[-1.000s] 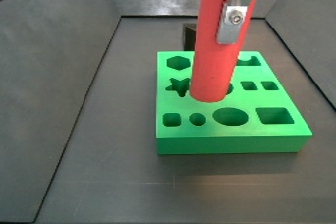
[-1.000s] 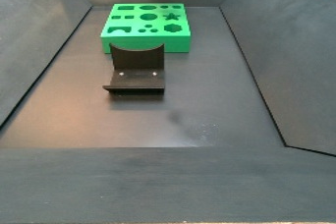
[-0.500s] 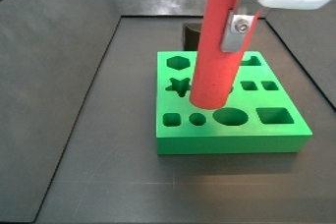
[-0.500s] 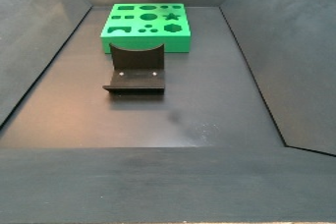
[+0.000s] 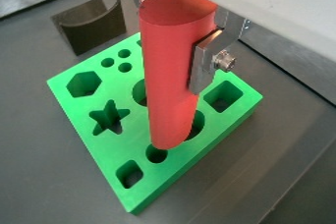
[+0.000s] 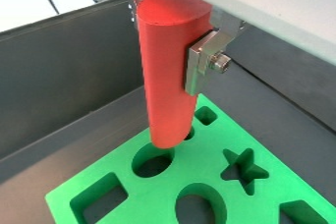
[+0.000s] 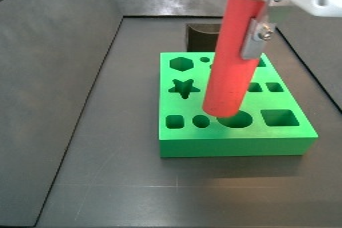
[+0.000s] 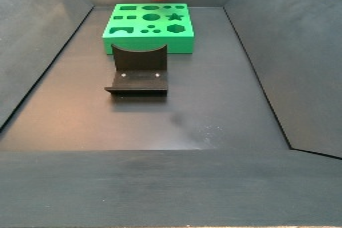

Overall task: Pick up the oval object. Move up. Move to above the board. Insert the oval object.
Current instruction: Insert the oval object.

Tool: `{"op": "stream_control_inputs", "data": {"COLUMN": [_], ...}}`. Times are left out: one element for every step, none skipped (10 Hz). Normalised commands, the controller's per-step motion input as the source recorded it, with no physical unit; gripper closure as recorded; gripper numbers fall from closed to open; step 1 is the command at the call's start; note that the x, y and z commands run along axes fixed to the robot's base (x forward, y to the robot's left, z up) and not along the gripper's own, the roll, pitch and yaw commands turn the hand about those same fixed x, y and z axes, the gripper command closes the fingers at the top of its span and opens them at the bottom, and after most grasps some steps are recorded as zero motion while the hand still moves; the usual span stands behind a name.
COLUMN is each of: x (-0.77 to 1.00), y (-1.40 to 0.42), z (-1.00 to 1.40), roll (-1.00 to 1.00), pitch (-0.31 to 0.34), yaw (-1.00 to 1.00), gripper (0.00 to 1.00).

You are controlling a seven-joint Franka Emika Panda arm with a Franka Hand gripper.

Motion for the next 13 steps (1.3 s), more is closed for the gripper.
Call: {"op": "stream_control_inputs", "data": {"x": [0.89,0.87,0.82,0.75,0.72,0.65,0.62,0.53,0.35,0.2,0.13,0.0,-0.02], "y": [-0.06,-0.09,-0.07,-0.02,0.0,0.0,0.07,0.06,0.11,0.15,0.13,0.07,0.01], "z": [-0.09,-0.11,-0.13,-0.16,-0.12,-0.11,-0.12,-0.12,-0.14,-0.12,-0.09,-0.09,-0.06], "roll": [0.0,0.0,0.0,0.0,0.0,0.0,0.0,0.0,0.0,-0.01,-0.01,0.0,0.0], "pitch": [0.07,0.049,0.046,0.036,0.053,0.046,0.013,0.007,0.0,0.0,0.0,0.0,0.0], "yaw": [0.29,0.29,0.25,0.18,0.16,0.08,0.0,0.0,0.0,0.0,-0.06,-0.11,-0.17], "gripper": [1.0,1.0,1.0,1.0,1.0,1.0,1.0,1.0,1.0,1.0,1.0,1.0,1.0]}}
